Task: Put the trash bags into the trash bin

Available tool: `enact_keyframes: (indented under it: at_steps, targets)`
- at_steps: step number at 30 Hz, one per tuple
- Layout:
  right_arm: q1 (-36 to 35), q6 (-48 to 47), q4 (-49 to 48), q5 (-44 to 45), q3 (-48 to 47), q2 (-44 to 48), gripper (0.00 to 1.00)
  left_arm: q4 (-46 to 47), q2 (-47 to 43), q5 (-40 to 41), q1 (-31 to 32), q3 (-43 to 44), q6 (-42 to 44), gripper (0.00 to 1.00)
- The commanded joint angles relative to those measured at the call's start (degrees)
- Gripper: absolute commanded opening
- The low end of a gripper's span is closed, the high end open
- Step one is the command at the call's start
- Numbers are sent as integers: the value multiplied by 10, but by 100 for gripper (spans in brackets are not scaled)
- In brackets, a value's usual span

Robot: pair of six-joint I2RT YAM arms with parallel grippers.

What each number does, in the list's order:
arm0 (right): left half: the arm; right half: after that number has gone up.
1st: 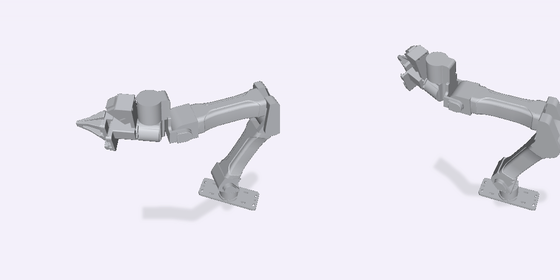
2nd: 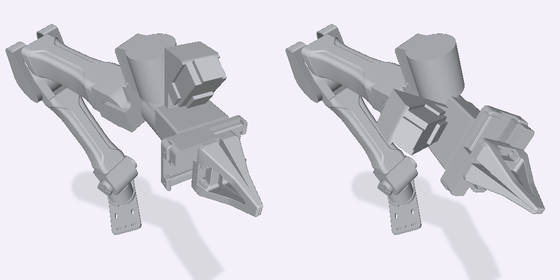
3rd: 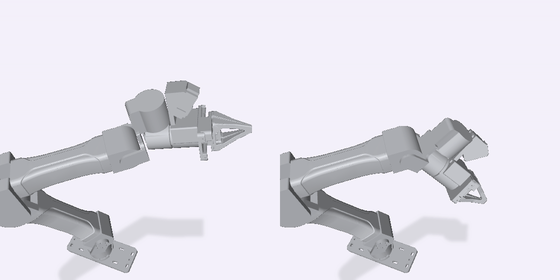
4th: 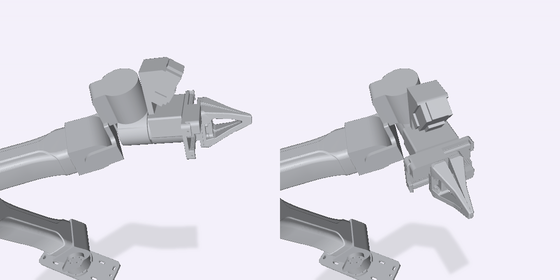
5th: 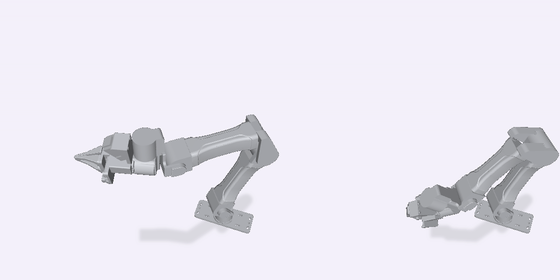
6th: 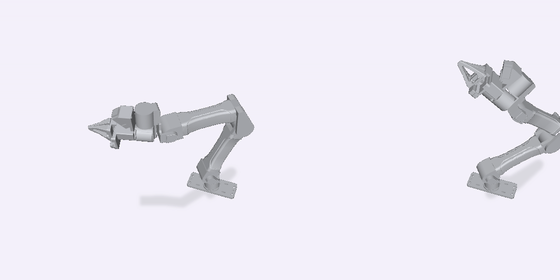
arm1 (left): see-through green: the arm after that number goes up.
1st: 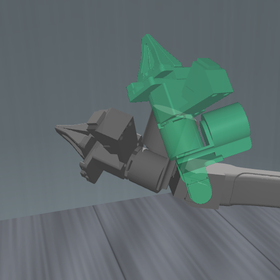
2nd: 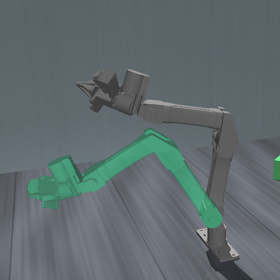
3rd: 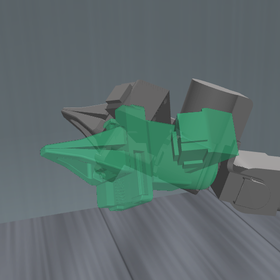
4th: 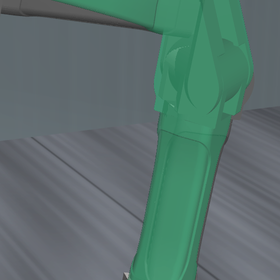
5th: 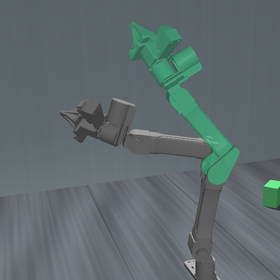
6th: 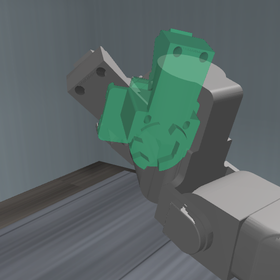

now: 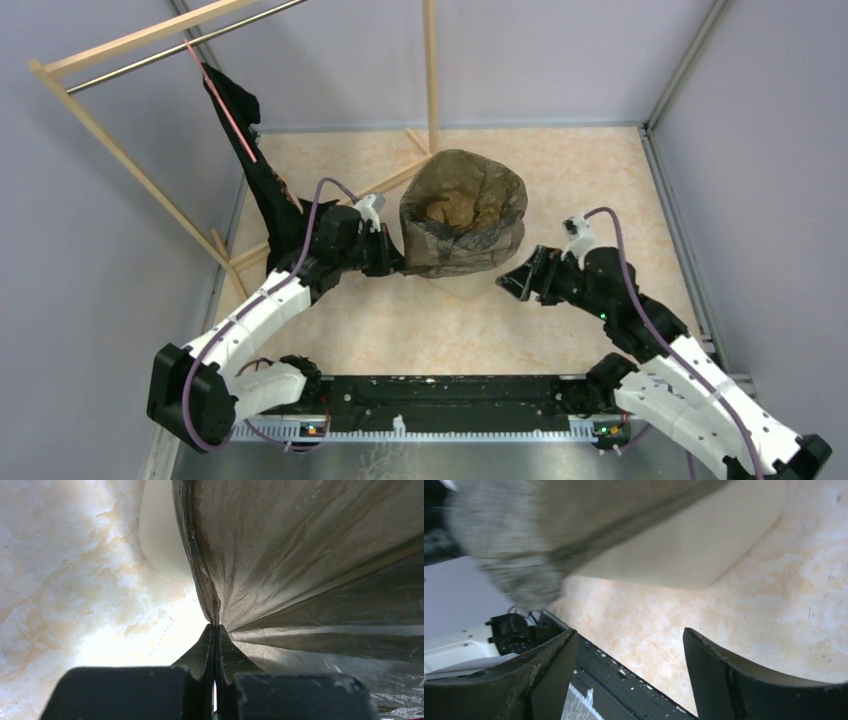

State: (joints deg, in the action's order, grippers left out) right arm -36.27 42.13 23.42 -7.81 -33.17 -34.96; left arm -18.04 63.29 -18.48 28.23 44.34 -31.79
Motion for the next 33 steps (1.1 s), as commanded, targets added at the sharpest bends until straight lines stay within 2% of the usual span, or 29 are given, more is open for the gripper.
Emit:
enact_keyframes:
  at_steps: [1,4,10,15,20,24,29,33]
  targets:
    - [-5,34,18,-14,-80,36,81,15,-4,10,1,5,2,0]
    - [-5,68,20,4,-113,11,82,16,-5,10,0,8,2,0]
    - [-5,67,-37,19,-133,-18,80,15,-6,4,0,9,-2,0]
    - [-5,63,-66,15,-124,-47,66,16,-10,5,1,8,-5,0]
    - [-5,82,-72,33,-120,-50,70,15,-10,4,0,9,-4,0]
    - [-6,94,-85,46,-96,-43,62,14,-5,4,1,13,-3,0]
    - [-6,90,-117,23,-51,-24,59,15,-5,5,0,13,-4,0]
    - [-5,91,-138,22,-17,-9,51,16,-5,6,1,13,-4,0]
